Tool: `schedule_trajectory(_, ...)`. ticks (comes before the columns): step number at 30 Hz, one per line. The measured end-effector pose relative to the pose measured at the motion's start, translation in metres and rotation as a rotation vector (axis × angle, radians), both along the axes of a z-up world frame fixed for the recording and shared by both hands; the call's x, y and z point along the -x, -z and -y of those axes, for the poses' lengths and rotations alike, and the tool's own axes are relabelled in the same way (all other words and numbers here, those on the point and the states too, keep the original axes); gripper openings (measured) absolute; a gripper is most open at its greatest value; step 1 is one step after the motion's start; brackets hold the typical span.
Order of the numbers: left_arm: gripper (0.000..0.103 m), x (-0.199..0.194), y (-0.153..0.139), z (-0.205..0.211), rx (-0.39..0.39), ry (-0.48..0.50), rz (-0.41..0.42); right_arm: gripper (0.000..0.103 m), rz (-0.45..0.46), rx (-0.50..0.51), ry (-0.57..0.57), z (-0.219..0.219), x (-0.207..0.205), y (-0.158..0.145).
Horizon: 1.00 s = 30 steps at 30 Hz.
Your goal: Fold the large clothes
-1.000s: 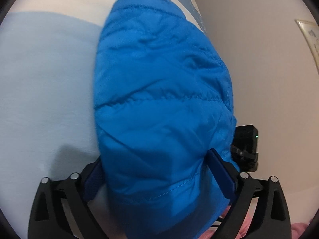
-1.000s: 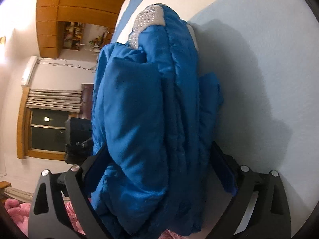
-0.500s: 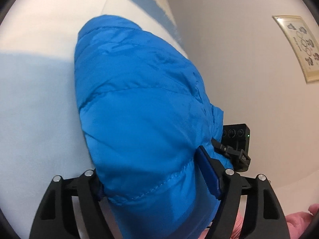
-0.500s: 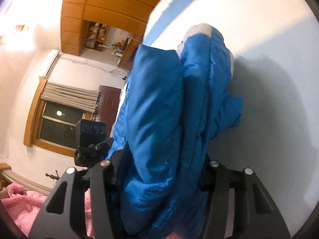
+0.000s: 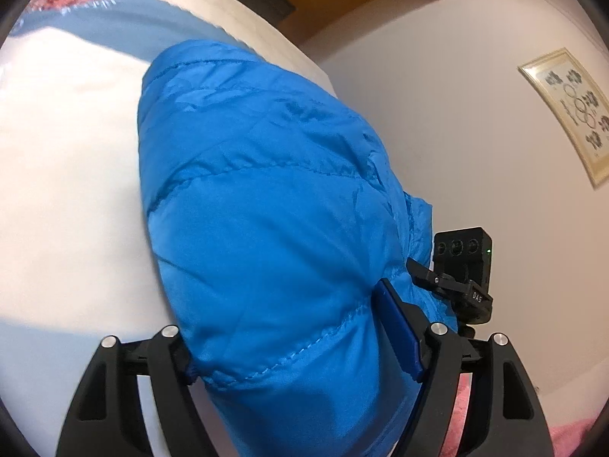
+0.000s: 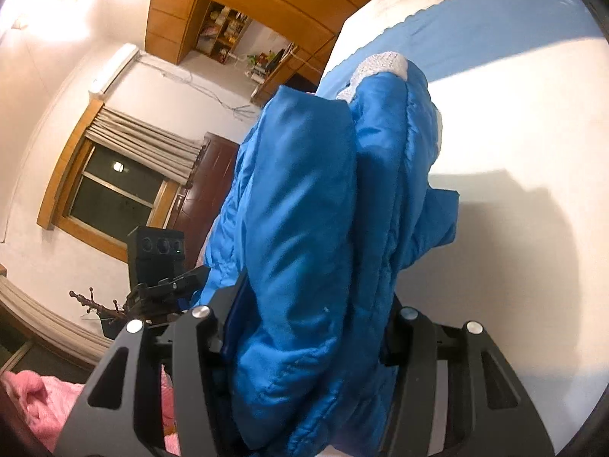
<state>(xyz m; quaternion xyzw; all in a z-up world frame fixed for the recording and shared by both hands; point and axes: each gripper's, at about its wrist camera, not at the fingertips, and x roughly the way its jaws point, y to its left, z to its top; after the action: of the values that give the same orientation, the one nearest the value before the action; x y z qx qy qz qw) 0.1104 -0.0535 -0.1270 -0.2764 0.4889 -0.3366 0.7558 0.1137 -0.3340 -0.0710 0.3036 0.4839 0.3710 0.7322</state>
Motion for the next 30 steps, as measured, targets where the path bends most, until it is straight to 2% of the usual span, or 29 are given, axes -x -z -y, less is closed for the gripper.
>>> schedule_trajectory(4, 0.076, -0.029, 0.016, -0.01, -0.046, -0.05, 0.011, 0.051, -0.033, 0.003, -0.021, -0.018, -0.044, 0.022)
schedule_trajectory(8, 0.077, -0.043, 0.049, -0.013, -0.089, -0.084, -0.044, 0.051, -0.118, 0.037, -0.036, -0.035, -0.072, 0.055)
schedule_trajectory(10, 0.078, -0.045, 0.07, -0.019, -0.115, -0.082, -0.074, 0.056, -0.142, 0.052, -0.034, -0.038, -0.074, 0.07)
schedule_trajectory(11, 0.08, -0.04, 0.079, -0.017, -0.127, -0.078, -0.063, 0.056, -0.152, 0.032, -0.031, -0.036, -0.072, 0.075)
schedule_trajectory(15, 0.082, -0.035, 0.086, -0.019, -0.129, -0.089, -0.062, 0.06, -0.161, 0.048, -0.017, -0.035, -0.073, 0.071)
schedule_trajectory(19, 0.082, -0.042, 0.074, -0.023, -0.164, -0.106, -0.084, 0.07, -0.153, 0.153, -0.004, -0.049, -0.081, 0.047)
schedule_trajectory(20, 0.082, -0.06, 0.067, -0.029, -0.179, -0.118, -0.088, 0.07, -0.145, 0.179, -0.002, -0.048, -0.078, 0.042)
schedule_trajectory(22, 0.082, -0.059, 0.056, -0.034, -0.209, -0.135, -0.082, 0.072, -0.123, 0.242, 0.005, -0.046, -0.068, 0.028)
schedule_trajectory(23, 0.082, -0.073, 0.043, -0.031, -0.228, -0.146, -0.075, 0.072, -0.109, 0.277, 0.008, -0.046, -0.06, 0.02)
schedule_trajectory(27, 0.082, -0.051, 0.015, -0.037, -0.333, -0.167, -0.017, 0.072, -0.044, 0.33, -0.005, -0.043, -0.033, -0.005)
schedule_trajectory(30, 0.082, -0.031, 0.0, -0.033, -0.422, -0.186, 0.028, 0.07, -0.031, 0.434, 0.003, -0.044, -0.01, -0.011)
